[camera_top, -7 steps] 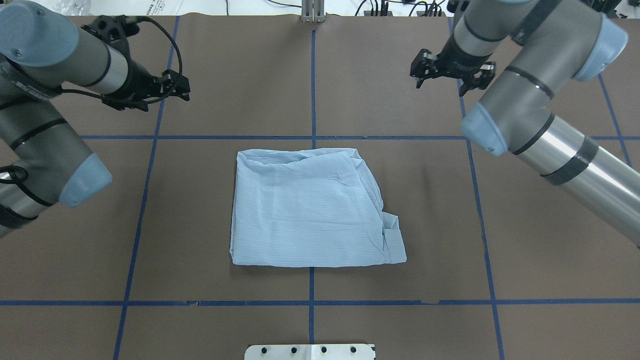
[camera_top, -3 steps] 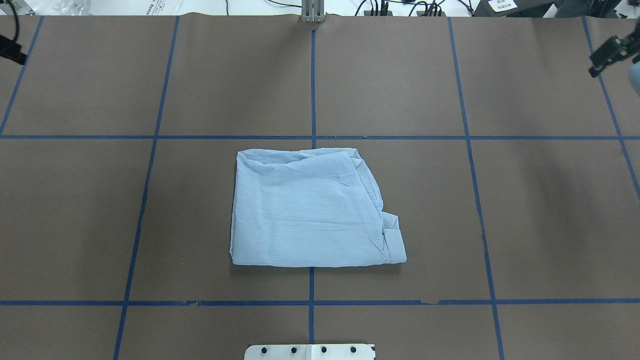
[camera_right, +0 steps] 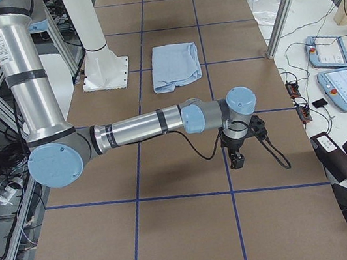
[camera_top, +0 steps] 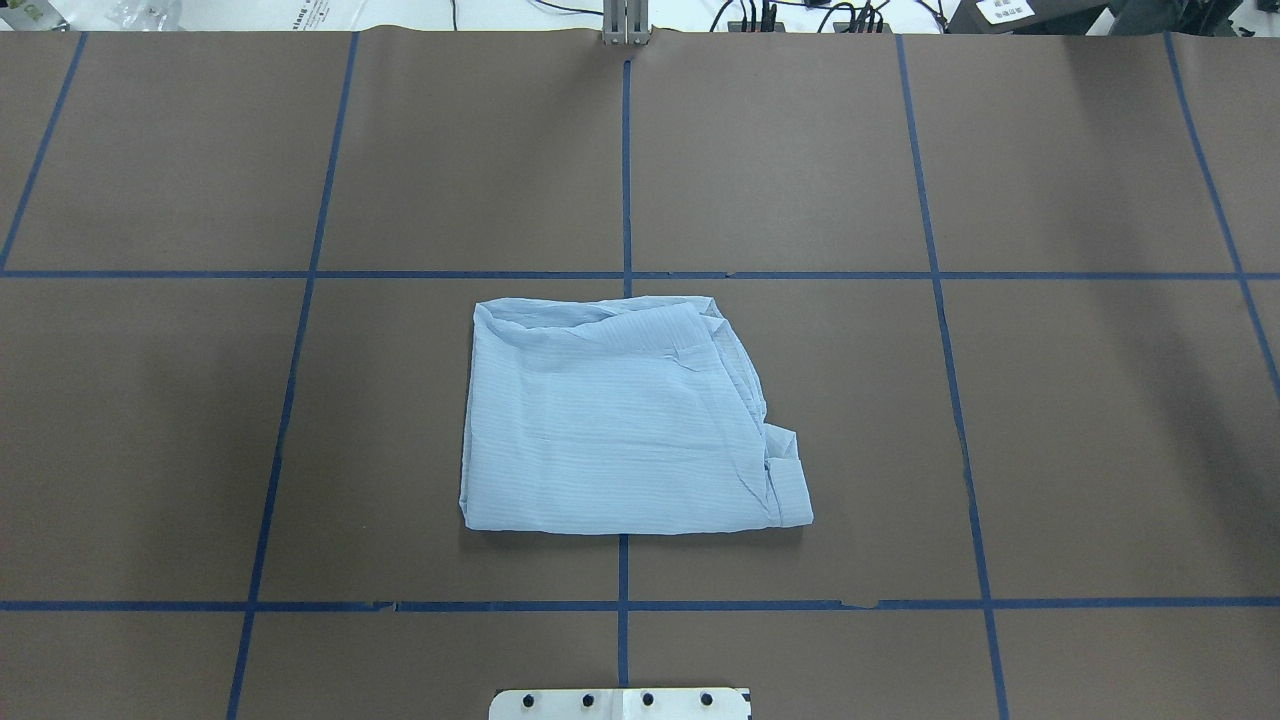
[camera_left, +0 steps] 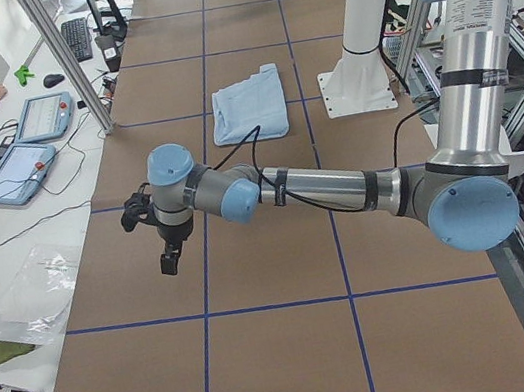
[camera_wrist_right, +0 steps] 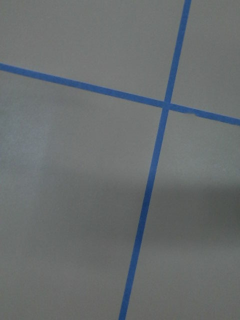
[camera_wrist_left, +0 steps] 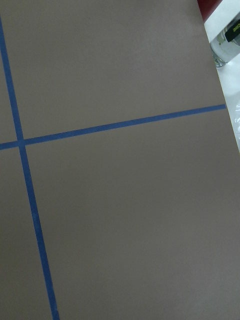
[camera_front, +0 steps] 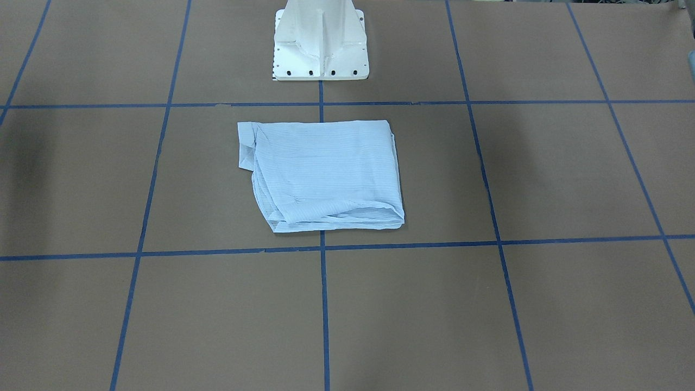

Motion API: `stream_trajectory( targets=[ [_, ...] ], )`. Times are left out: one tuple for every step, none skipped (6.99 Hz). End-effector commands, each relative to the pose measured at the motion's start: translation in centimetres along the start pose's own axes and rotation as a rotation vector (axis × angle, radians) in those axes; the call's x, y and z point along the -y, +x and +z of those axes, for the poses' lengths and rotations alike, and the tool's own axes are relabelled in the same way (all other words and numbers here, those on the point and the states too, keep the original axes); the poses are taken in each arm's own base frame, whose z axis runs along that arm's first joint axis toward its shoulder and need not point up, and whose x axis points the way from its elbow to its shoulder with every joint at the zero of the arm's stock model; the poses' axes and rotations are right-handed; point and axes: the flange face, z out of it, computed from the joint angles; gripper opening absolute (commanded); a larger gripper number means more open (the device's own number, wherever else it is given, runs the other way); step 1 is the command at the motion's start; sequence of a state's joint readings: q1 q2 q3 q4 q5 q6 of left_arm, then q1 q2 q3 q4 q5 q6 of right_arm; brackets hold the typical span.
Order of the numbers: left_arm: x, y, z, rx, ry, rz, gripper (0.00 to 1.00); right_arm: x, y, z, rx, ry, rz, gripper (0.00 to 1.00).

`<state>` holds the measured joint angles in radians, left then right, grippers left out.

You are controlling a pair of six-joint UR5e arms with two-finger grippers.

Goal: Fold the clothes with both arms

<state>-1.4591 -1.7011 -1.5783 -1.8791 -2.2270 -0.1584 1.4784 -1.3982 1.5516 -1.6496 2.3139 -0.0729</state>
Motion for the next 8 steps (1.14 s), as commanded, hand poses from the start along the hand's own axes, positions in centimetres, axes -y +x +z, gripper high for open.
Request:
stream_trajectory(
  targets=[
    [-3.7,-3.6,2.0,-0.004,0.057,0.027,1.00,-4.0,4.0,0.5,0.001,-0.009,0.064,1.00],
    [-6.2,-5.3,4.0,0.001,0.022,0.003,1.00,-4.5,4.5,0.9,-0.010,-0.017,0.072,1.00],
    [-6.8,-6.1,4.5,0.006,0.001,-0.020,1.00,-5.0,4.7,1.2,-0.010,-0.024,0.090,1.00],
    [-7.3,-6.7,4.6,0.010,-0.024,-0.045,1.00,-5.2,5.0,1.5,-0.009,-0.031,0.098,1.00],
    [-7.1,-6.1,3.7,0.014,-0.077,-0.087,1.00,-5.3,5.1,1.7,-0.009,-0.035,0.105,1.00],
    [-6.7,-4.9,2.2,0.028,-0.133,-0.131,1.00,-5.3,5.1,1.7,-0.007,-0.036,0.106,1.00],
    [-6.8,-4.2,1.4,0.027,-0.168,-0.107,1.00,-5.2,5.2,1.7,-0.003,-0.036,0.110,1.00],
    [-7.0,-4.5,1.2,0.021,-0.224,-0.055,1.00,-5.2,5.1,1.6,-0.003,-0.035,0.109,1.00]
  ],
)
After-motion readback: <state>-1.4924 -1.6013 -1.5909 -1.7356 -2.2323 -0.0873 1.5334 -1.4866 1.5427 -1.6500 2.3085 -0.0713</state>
